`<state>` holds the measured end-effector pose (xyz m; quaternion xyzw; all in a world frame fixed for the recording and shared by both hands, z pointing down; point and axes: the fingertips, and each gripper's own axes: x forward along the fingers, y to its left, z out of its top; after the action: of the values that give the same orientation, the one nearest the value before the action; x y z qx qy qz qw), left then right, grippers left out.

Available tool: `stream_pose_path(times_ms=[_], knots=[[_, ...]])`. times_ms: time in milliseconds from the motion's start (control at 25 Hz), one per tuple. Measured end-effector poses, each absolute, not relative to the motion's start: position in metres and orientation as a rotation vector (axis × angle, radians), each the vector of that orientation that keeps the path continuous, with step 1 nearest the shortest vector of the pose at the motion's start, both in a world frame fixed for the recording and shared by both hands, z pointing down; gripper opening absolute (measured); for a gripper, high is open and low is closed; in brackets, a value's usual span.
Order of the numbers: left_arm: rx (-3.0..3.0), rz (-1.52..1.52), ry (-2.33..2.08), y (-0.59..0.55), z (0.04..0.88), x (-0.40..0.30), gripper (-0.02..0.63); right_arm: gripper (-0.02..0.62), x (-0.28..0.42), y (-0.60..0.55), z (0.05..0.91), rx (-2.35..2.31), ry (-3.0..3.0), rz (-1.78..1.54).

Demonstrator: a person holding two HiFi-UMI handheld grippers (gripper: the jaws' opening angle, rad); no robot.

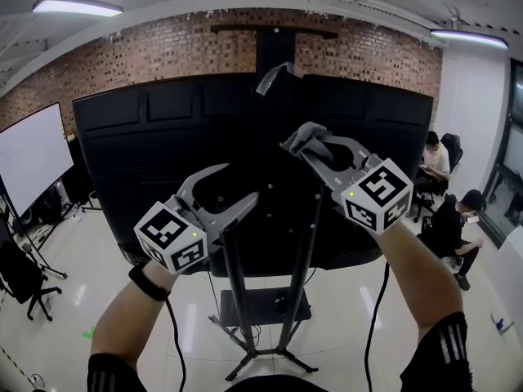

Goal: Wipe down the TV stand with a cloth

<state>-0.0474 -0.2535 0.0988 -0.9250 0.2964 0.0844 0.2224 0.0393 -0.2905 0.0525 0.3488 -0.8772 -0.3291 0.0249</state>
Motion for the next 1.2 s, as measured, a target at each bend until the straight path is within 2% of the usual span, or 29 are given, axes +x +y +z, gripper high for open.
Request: stream_pose_path(times_ms=[680,960,1200], knots=[[-2.392,0.274,0.899,-0.303,-0.016,-0.046,0.279,0.04,-0.005,-0.352,-0.123,1.207,-2.371,-1.3],[-2.383,0.257,0.908,-0.305,-0.023,-0.042,0.279,0.04,-0.012,-0.371,-0.136,1.248,-2.267,-1.297],[-2.398,0.248,0.913,-0.306,-0.009,-0.042,0.276,0.04,-0.013,-0.372,-0.111,1.214,-2.177,-1.329]])
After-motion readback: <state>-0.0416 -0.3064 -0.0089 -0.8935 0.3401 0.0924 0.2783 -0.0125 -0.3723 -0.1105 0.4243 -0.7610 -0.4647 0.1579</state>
